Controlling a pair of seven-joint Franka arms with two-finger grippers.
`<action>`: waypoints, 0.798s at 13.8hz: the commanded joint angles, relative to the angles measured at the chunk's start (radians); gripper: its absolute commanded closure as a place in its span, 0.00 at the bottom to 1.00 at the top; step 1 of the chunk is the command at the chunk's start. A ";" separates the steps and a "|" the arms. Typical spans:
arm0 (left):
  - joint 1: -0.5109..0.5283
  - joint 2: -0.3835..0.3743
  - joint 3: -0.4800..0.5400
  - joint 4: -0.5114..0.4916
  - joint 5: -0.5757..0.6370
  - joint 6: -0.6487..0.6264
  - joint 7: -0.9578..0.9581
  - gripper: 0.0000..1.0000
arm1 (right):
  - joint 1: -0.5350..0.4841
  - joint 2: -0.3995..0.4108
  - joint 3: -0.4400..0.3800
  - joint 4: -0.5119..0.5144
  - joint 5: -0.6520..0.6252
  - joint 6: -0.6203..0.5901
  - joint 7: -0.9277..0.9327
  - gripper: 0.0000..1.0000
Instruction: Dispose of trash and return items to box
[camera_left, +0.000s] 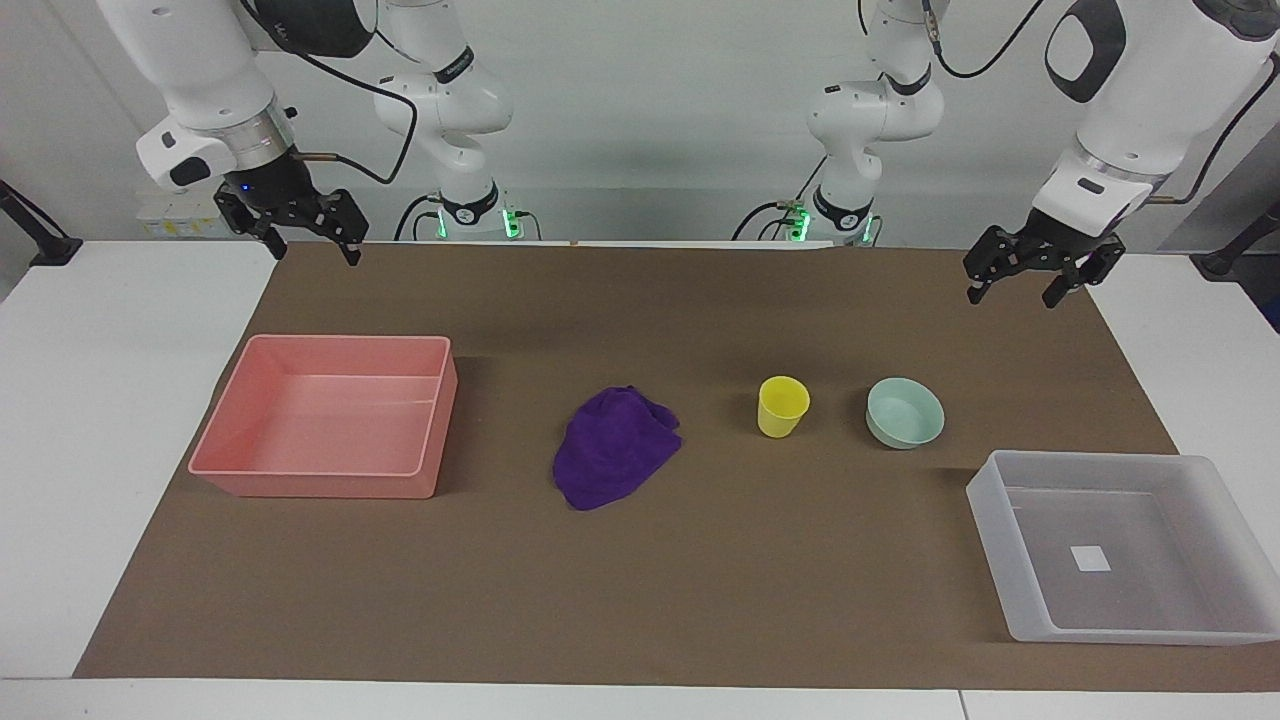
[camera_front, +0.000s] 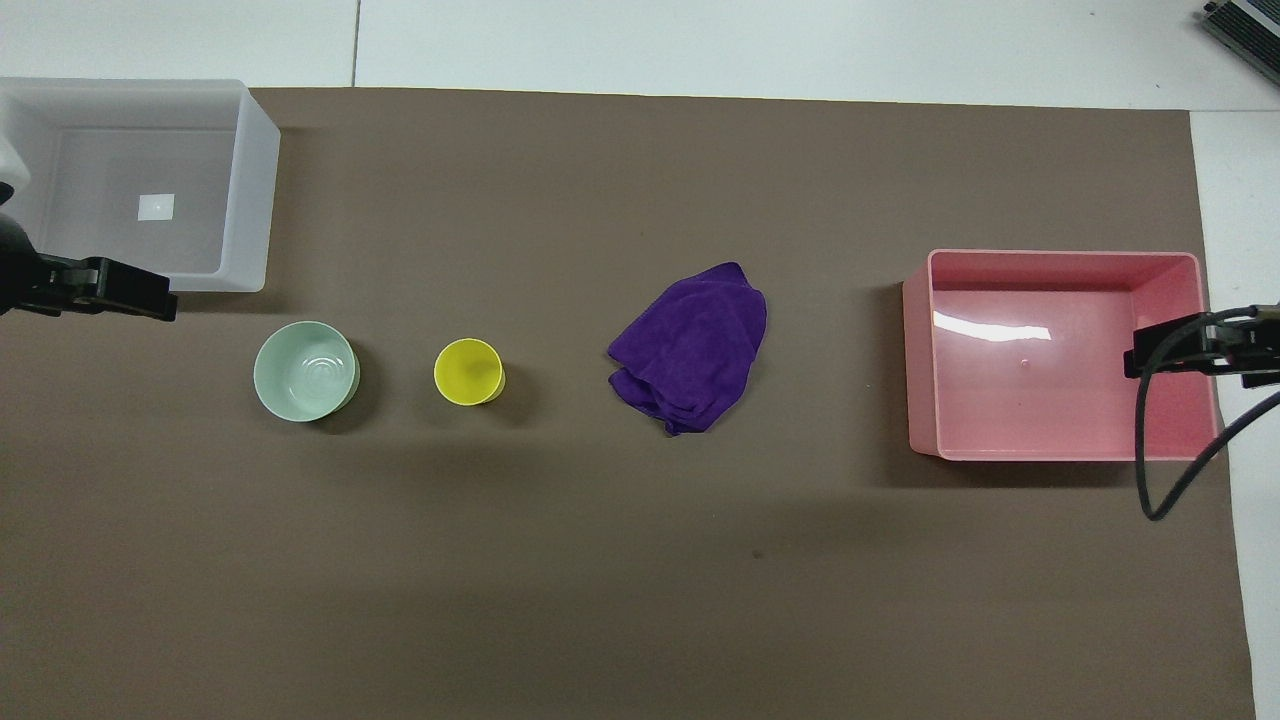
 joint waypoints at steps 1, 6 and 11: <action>0.005 -0.017 -0.009 -0.014 0.018 -0.008 0.001 0.00 | -0.014 -0.021 0.005 -0.022 0.019 0.009 -0.028 0.00; -0.006 -0.017 -0.010 -0.014 0.018 -0.006 0.003 0.00 | -0.014 -0.021 0.005 -0.022 0.019 0.009 -0.028 0.00; 0.006 -0.018 -0.010 -0.023 0.018 0.009 0.003 0.00 | -0.014 -0.021 0.005 -0.022 0.019 0.009 -0.028 0.00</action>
